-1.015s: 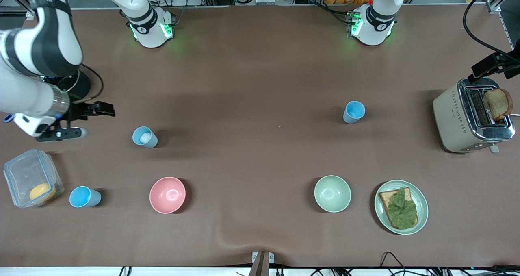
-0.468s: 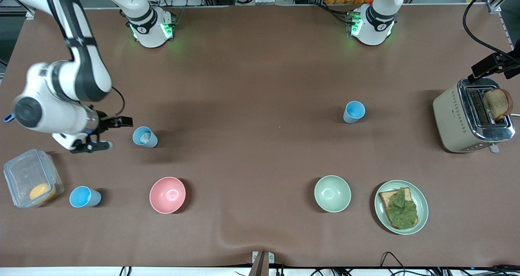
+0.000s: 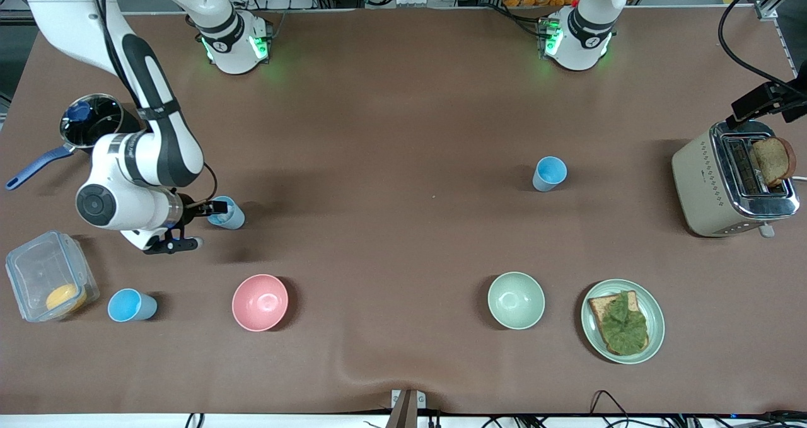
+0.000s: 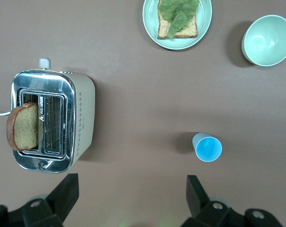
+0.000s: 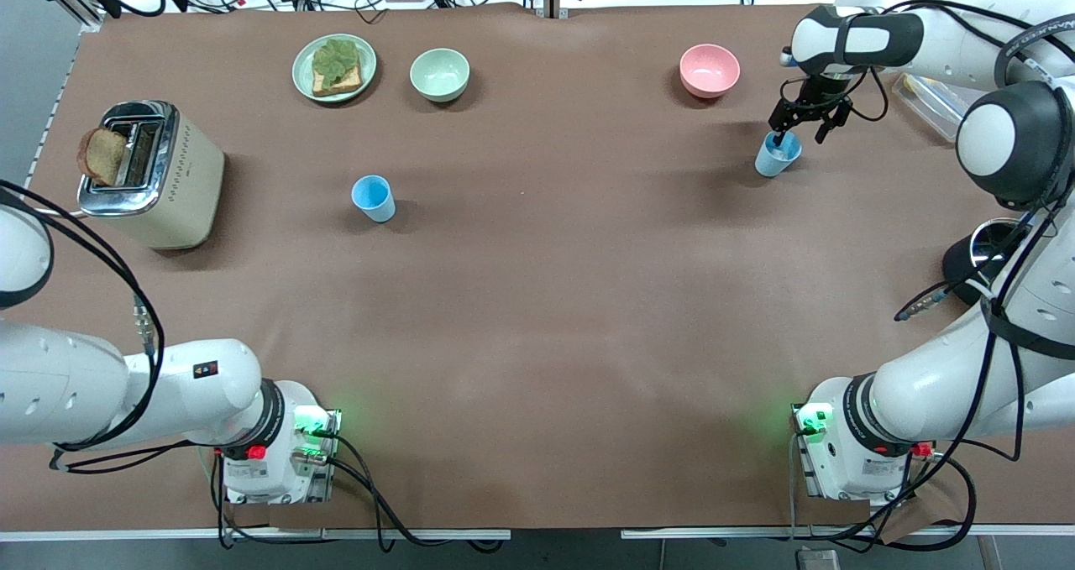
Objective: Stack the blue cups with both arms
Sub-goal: 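Close the right gripper on the blue cup and lift it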
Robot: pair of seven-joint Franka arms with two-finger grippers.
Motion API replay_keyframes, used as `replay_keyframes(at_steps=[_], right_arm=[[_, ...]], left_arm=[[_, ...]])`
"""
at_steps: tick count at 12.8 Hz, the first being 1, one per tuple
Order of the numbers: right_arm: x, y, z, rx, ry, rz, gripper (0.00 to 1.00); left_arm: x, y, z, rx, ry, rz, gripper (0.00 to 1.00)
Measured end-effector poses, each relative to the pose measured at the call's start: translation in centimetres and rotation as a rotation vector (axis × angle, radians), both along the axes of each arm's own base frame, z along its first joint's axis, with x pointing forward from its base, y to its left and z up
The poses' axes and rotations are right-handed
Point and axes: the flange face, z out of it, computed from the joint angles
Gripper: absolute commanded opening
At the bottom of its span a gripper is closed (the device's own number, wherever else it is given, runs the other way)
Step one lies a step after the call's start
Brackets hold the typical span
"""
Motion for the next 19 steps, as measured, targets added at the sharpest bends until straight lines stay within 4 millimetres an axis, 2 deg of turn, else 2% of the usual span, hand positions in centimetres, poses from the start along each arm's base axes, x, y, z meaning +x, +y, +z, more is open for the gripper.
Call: replay_keyframes(at_steps=[2,6,7,13,16,18,19], right_arm=[[-0.1,-0.1,-0.5,-0.001,0.007,-0.002,0.76],[-0.1,-0.1,-2.0,-0.003,0.017,-0.004,0.07],[-0.1,-0.1,-2.2,-0.003,0.018,-0.004,0.00],[0.7,0.5,-1.2,0.005,0.002,-0.001,0.00],[1.3,1.0,-0.1,0.016,0.014,-0.004,0.00],[2.1,2.2,1.3,0.028,0.006,-0.018,0.00],[2.4,3.5,2.1,0.027,-0.005,-0.027,0.00]], left_arm=[[0.0,0.0,0.0,0.000,0.000,0.000,1.00],[0.0,0.0,0.0,0.000,0.000,0.000,1.00],[0.0,0.0,0.0,0.000,0.000,0.000,1.00],[0.0,0.0,0.0,0.000,0.000,0.001,1.00],[0.0,0.1,0.0,0.000,0.000,0.001,1.00],[0.0,0.1,0.0,0.000,0.000,0.001,1.00],[0.0,0.1,0.0,0.000,0.001,0.001,1.00]])
